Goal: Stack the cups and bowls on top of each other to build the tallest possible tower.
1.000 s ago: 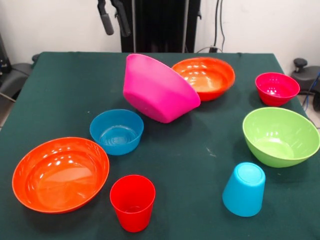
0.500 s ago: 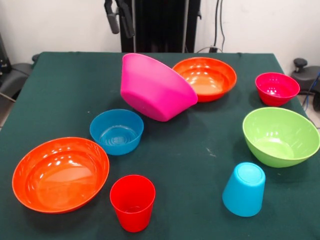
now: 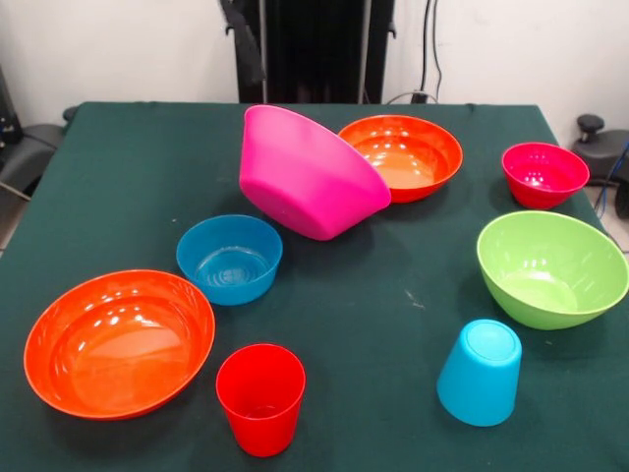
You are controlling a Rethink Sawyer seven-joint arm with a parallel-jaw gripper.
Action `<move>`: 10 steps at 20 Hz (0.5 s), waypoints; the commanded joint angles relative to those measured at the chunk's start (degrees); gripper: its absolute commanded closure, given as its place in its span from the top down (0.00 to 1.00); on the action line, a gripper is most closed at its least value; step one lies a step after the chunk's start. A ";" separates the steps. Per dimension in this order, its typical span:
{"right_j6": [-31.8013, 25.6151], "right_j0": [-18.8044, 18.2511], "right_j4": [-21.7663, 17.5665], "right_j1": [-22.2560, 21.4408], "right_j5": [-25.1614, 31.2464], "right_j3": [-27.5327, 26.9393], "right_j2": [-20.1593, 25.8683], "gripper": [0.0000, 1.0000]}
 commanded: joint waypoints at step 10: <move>30.68 0.32 2.33 -2.98 -18.84 3.78 -8.34 1.00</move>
